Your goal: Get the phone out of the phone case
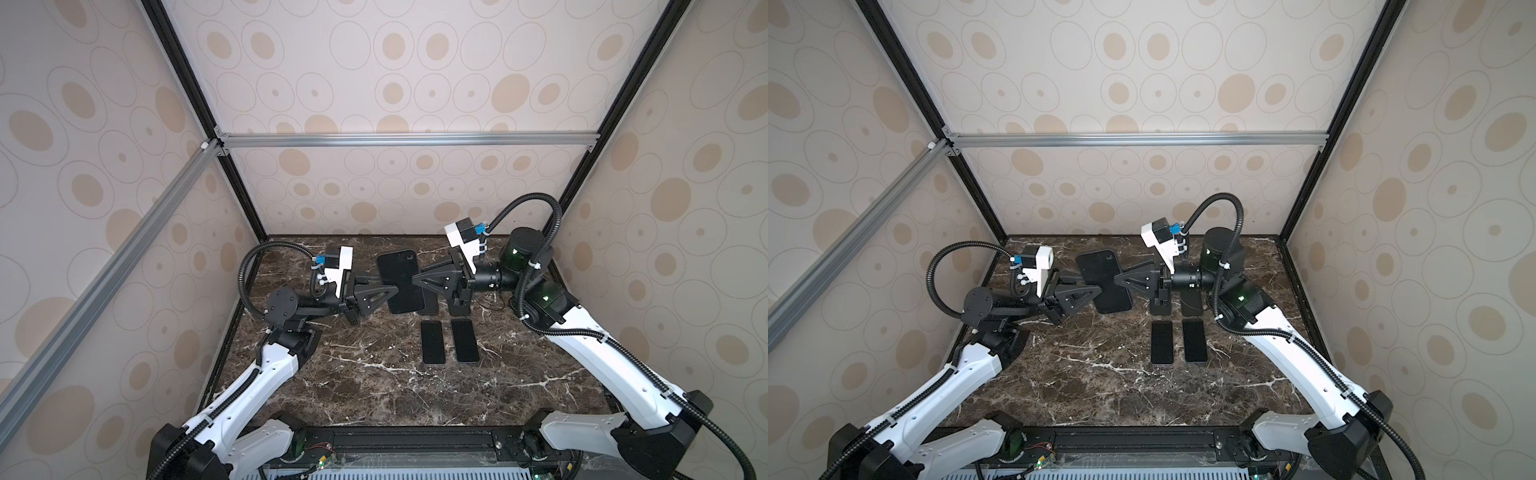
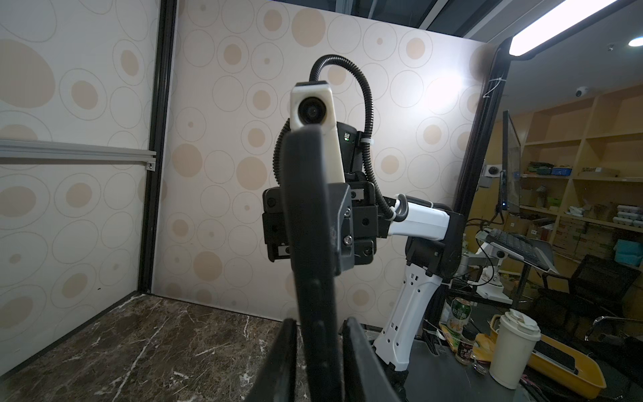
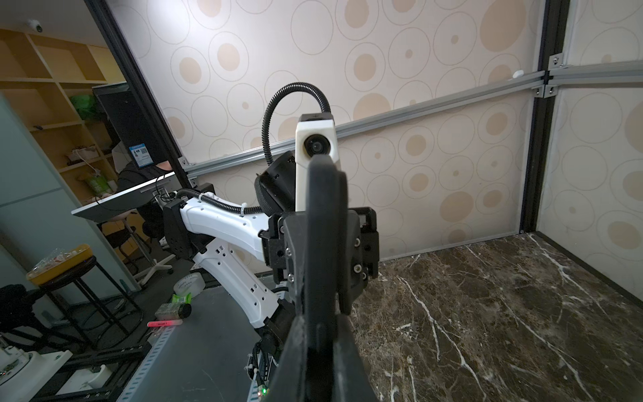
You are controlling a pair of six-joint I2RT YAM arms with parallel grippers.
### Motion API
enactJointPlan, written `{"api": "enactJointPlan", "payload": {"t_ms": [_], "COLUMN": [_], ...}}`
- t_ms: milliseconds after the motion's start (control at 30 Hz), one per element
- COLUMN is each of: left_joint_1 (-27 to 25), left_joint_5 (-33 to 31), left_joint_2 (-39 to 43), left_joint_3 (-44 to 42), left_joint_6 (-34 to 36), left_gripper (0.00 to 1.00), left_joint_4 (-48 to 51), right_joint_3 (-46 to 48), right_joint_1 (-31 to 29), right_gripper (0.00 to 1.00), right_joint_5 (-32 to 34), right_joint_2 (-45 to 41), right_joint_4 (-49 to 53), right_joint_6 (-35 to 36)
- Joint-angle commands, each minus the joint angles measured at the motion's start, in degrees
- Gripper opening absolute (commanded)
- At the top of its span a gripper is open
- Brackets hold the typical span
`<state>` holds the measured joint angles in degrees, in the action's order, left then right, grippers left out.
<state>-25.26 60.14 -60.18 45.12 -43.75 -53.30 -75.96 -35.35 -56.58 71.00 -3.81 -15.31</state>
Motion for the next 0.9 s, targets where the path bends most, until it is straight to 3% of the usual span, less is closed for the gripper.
{"api": "enactJointPlan", "payload": {"t_ms": [0,333,767,867], "left_joint_1": [-0.49,-0.44,-0.47,-0.44], "left_joint_5": [0.82,0.69,0.44,-0.14], "left_joint_2": [0.68,0.51,0.22,0.33], "left_joint_3": [0.62,1.11,1.20,1.45], "left_joint_6": [0.40,0.58,0.51,1.35], "left_gripper": [0.22,0.20,0.00,0.00], "left_joint_4": [-1.61,-1.59,-1.57,-0.41], "right_joint_3": [-1.03,-1.58,-1.08,-0.39], "right_joint_1": [-0.48,-0.45,-0.44,-0.50], "right_gripper": [0.00,0.00,0.01,0.28], "right_joint_5": [-1.36,-1.26,-0.88,0.83], "right_joint_2": [-1.15,-1.36,-1.39,-2.10], "right_joint_4": [-5.03,1.87,-2.21,-3.39], "right_joint_6": [-1.15,3.81,1.34,0.49]}}
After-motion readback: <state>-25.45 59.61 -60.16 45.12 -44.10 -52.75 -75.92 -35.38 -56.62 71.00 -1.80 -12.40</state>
